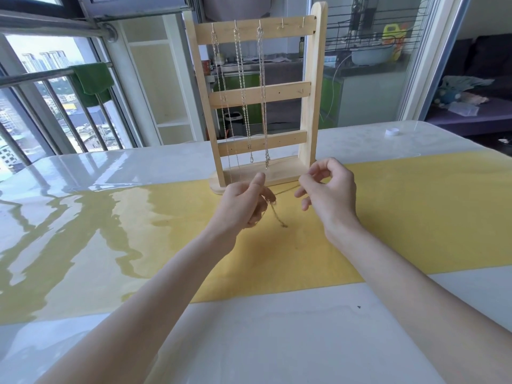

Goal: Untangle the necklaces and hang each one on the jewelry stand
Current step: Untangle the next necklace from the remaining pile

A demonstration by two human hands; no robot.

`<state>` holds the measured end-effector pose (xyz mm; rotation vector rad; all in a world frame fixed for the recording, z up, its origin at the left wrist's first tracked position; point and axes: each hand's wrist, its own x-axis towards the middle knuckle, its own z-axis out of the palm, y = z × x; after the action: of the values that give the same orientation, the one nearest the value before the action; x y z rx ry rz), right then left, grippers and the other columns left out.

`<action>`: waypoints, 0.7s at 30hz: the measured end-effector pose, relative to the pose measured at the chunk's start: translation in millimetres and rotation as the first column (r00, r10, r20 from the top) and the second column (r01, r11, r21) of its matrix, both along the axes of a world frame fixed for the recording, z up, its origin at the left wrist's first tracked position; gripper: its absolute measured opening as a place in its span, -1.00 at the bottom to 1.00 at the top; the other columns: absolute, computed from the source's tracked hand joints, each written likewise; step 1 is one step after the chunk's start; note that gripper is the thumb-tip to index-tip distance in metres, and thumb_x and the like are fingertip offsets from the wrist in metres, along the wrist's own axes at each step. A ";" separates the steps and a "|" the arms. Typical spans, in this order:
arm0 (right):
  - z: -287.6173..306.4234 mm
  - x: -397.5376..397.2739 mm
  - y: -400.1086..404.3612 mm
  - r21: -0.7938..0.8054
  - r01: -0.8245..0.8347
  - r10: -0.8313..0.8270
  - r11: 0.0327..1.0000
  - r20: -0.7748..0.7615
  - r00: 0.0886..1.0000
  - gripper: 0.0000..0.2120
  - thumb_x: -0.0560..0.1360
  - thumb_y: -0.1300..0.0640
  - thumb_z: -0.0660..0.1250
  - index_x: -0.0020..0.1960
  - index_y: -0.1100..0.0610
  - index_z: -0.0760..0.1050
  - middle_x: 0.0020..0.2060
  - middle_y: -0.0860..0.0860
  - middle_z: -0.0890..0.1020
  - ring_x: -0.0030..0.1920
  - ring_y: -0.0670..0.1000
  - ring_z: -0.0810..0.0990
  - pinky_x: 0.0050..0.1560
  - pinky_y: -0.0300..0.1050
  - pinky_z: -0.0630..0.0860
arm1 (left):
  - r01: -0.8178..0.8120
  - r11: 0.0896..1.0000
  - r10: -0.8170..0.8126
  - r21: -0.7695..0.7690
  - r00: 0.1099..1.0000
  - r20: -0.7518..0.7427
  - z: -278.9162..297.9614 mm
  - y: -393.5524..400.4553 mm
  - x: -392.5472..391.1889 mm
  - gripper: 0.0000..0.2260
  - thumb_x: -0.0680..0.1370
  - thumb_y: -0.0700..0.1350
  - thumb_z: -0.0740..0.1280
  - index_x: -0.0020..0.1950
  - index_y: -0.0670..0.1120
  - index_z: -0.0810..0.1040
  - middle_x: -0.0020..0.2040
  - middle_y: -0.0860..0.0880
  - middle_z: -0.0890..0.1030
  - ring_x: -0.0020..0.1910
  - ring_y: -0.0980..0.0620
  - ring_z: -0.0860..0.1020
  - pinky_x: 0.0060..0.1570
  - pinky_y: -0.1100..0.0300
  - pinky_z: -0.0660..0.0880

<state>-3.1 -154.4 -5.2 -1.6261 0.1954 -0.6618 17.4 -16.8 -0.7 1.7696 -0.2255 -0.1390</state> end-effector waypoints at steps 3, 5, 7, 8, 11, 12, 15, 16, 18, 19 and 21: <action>1.1 -0.3 1.3 -0.005 -0.015 0.015 1.000 0.017 1.000 -0.80 0.40 0.39 0.28 -0.26 0.13 0.39 -0.52 -0.11 0.49 -0.53 0.00 0.52 -0.53 -0.19 0.39 | 0.075 0.997 -0.069 0.033 0.986 -0.152 0.7 2.6 -1.3 -0.44 0.65 0.16 -0.02 -0.23 -0.12 0.62 -0.43 0.03 0.47 -0.47 0.10 0.38 -0.42 0.28 0.28; 2.2 -0.6 0.7 0.039 -0.037 0.036 0.999 0.032 0.999 -0.82 0.41 0.39 0.27 -0.24 0.14 0.40 -0.46 -0.09 0.47 -0.53 -0.03 0.50 -0.51 -0.18 0.39 | 0.131 0.991 -0.118 0.035 0.960 -0.253 0.2 4.2 -1.6 -0.42 0.64 0.20 -0.05 -0.16 -0.11 0.64 -0.34 0.01 0.58 -0.38 0.10 0.49 -0.35 0.26 0.35; 2.8 -1.1 -0.1 0.058 -0.061 0.058 0.996 0.041 0.997 -0.83 0.43 0.38 0.26 -0.24 0.14 0.40 -0.41 -0.06 0.46 -0.51 -0.05 0.47 -0.49 -0.19 0.40 | 0.175 0.984 -0.173 -0.023 0.929 -0.326 1.1 5.2 -1.5 -0.43 0.63 0.20 -0.05 -0.08 -0.13 0.62 -0.20 -0.05 0.66 -0.26 0.05 0.59 -0.30 0.24 0.39; 2.4 -0.7 -0.3 0.071 -0.068 0.066 0.995 0.041 0.997 -0.84 0.45 0.37 0.25 -0.23 0.14 0.40 -0.39 -0.05 0.46 -0.49 -0.05 0.47 -0.48 -0.20 0.40 | 0.185 0.981 -0.195 -0.062 0.915 -0.352 2.6 5.8 -1.7 -0.44 0.63 0.20 -0.05 -0.05 -0.14 0.61 -0.15 -0.08 0.68 -0.23 0.03 0.62 -0.31 0.23 0.39; 1.6 2.5 -1.7 0.232 -0.110 0.105 0.966 0.032 0.994 -0.87 0.54 0.31 0.19 -0.16 0.17 0.38 -0.25 0.01 0.47 -0.45 -0.05 0.56 -0.48 -0.24 0.42 | 0.186 0.969 -0.236 -0.161 0.887 -0.397 7.5 7.3 -2.8 -0.44 0.63 0.22 -0.05 -0.02 -0.14 0.58 -0.11 -0.10 0.68 -0.25 0.03 0.63 -0.40 0.28 0.38; 2.2 3.5 -2.5 0.312 -0.127 0.124 0.941 0.030 0.992 -0.89 0.57 0.31 0.17 -0.12 0.19 0.38 -0.23 0.04 0.47 -0.45 -0.05 0.57 -0.49 -0.26 0.42 | 0.180 0.970 -0.233 -0.166 0.886 -0.400 7.8 7.4 -3.1 -0.45 0.63 0.22 -0.04 -0.03 -0.14 0.58 -0.11 -0.09 0.68 -0.26 0.04 0.62 -0.43 0.30 0.38; 3.5 5.1 -6.3 0.465 -0.130 0.141 0.876 0.011 0.990 -0.86 0.58 0.33 0.13 -0.14 0.19 0.33 -0.29 0.01 0.41 -0.51 -0.06 0.52 -0.56 -0.28 0.35 | 0.144 0.983 -0.177 -0.114 0.910 -0.376 5.0 7.5 -1.8 -0.52 0.64 0.17 0.01 -0.07 -0.11 0.59 -0.17 -0.04 0.68 -0.31 0.08 0.56 -0.43 0.31 0.38; 2.8 5.1 -7.5 0.476 -0.123 0.139 0.871 0.002 0.990 -0.83 0.57 0.33 0.13 -0.18 0.17 0.31 -0.32 0.00 0.39 -0.54 -0.07 0.49 -0.57 -0.28 0.32 | 0.136 0.986 -0.162 -0.099 0.919 -0.360 3.6 7.6 -0.8 -0.54 0.64 0.15 0.02 -0.08 -0.10 0.59 -0.19 -0.02 0.67 -0.33 0.09 0.52 -0.43 0.32 0.36; 0.8 5.2 -8.7 0.447 -0.112 0.131 0.887 -0.011 0.991 -0.81 0.57 0.32 0.14 -0.21 0.15 0.30 -0.34 -0.01 0.36 -0.55 -0.09 0.45 -0.58 -0.28 0.30 | 0.124 0.989 -0.142 -0.078 0.935 -0.326 2.1 8.0 0.8 -0.56 0.64 0.13 0.03 -0.10 -0.08 0.60 -0.25 0.02 0.64 -0.36 0.11 0.46 -0.44 0.32 0.30; -0.1 5.5 -8.7 0.420 -0.107 0.126 0.901 -0.017 0.992 -0.80 0.57 0.31 0.14 -0.21 0.14 0.30 -0.34 -0.01 0.35 -0.54 -0.10 0.45 -0.57 -0.28 0.31 | 0.117 0.991 -0.133 -0.072 0.942 -0.309 1.9 8.3 1.5 -0.57 0.64 0.13 0.04 -0.11 -0.07 0.61 -0.27 0.03 0.63 -0.36 0.11 0.44 -0.43 0.32 0.28; -0.9 6.4 -7.7 0.401 -0.107 0.129 0.910 -0.029 0.991 -0.79 0.57 0.30 0.14 -0.23 0.14 0.29 -0.31 0.00 0.35 -0.50 -0.07 0.51 -0.53 -0.27 0.39 | 0.103 0.992 -0.119 -0.069 0.951 -0.287 1.6 8.5 2.2 -0.57 0.64 0.13 0.06 -0.15 -0.04 0.63 -0.27 0.05 0.60 -0.35 0.11 0.42 -0.42 0.31 0.26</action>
<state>3.3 -162.1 -6.1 -1.2512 0.2527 -0.4487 19.6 -8.3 0.9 1.6601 -0.1141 -0.4669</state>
